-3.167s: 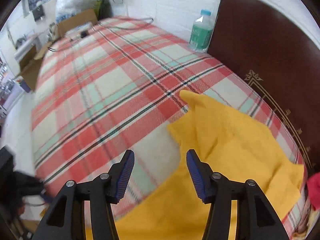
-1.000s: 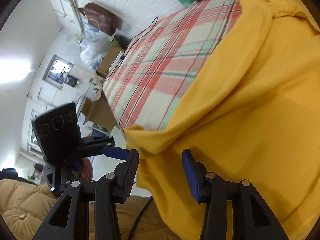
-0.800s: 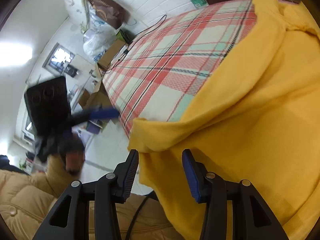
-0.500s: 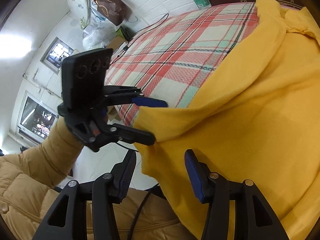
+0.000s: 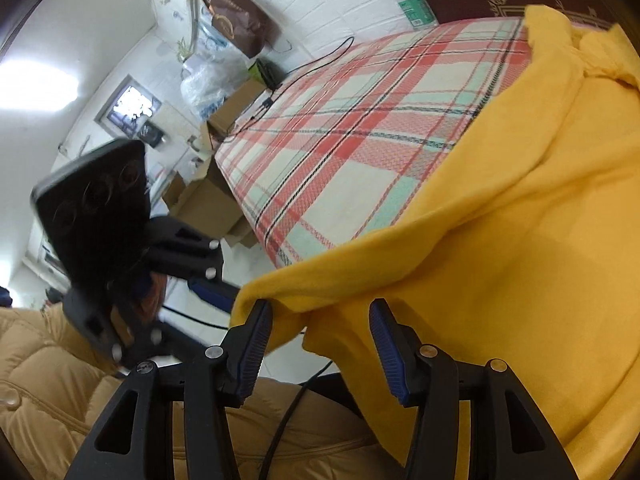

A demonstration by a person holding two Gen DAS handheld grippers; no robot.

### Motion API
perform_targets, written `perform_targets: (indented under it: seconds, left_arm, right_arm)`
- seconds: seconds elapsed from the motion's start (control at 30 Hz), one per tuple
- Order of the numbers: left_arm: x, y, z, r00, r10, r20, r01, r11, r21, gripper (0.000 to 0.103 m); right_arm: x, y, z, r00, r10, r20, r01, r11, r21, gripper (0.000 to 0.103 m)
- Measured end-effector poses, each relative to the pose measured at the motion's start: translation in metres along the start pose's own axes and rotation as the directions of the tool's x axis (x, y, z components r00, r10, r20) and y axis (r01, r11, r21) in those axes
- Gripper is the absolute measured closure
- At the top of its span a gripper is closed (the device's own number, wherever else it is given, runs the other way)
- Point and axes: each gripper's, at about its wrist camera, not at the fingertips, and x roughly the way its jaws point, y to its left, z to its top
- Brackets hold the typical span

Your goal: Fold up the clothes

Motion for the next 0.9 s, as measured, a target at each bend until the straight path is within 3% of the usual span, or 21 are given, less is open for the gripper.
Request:
perform_targets:
  seconds: [0.03,0.13,0.2,0.3,0.4,0.47,0.5,0.6,0.7,0.77,0.9]
  left_arm:
    - [-0.001,-0.001,-0.003,0.999,-0.036,0.003,0.036,0.999,-0.008,0.073]
    - [-0.003,0.0,-0.011,0.999,-0.044,0.015,0.044,0.999,-0.016,0.067]
    - [-0.007,0.002,-0.014,0.998,-0.054,0.034,0.055,0.998,-0.034,0.054]
    - [0.007,0.005,-0.009,0.997,-0.047,0.057,0.051,0.997,-0.063,0.052]
    - [0.021,0.0,-0.005,0.994,-0.08,0.071,0.085,0.994,-0.065,0.051]
    - [0.025,-0.006,-0.003,0.996,-0.062,0.063,0.065,0.997,-0.042,0.051]
    - [0.023,-0.006,-0.003,0.997,-0.051,0.065,0.053,0.998,-0.038,0.051]
    - [0.002,0.002,-0.005,0.993,0.005,0.117,0.002,0.999,-0.052,0.05]
    - [-0.015,0.008,-0.001,0.979,0.1,0.177,-0.095,0.995,-0.035,0.037]
    - [-0.013,0.011,0.004,0.972,0.125,0.197,-0.127,0.992,-0.002,0.036]
    - [0.019,0.014,0.014,0.986,0.102,0.133,-0.107,0.993,0.039,0.036]
  right_arm:
    - [-0.004,-0.005,-0.002,1.0,0.014,0.011,-0.014,1.0,0.025,0.051]
    - [-0.016,-0.018,-0.008,0.997,0.047,0.053,-0.052,0.994,0.094,0.051]
    - [-0.022,-0.022,-0.009,0.995,0.058,0.079,-0.067,0.99,0.122,0.047]
    - [-0.019,-0.02,-0.006,0.99,0.104,0.09,-0.117,0.982,0.146,0.04]
    - [-0.003,-0.012,-0.003,0.995,0.087,0.044,-0.091,0.988,0.122,0.039]
    - [0.008,-0.01,-0.003,0.997,0.072,0.006,-0.072,0.992,0.107,0.065]
    - [0.011,-0.009,-0.003,0.999,0.053,-0.008,-0.052,0.994,0.099,0.099]
    - [-0.008,-0.007,0.0,0.998,0.018,0.053,-0.022,0.998,0.064,0.098]
    - [-0.04,-0.009,0.005,0.991,-0.007,0.135,0.001,0.999,0.044,0.098]
    - [-0.059,-0.013,0.007,0.984,-0.025,0.176,0.018,0.999,0.04,0.098]
    - [-0.061,-0.03,0.002,0.989,-0.05,0.138,0.038,0.995,0.089,0.096]
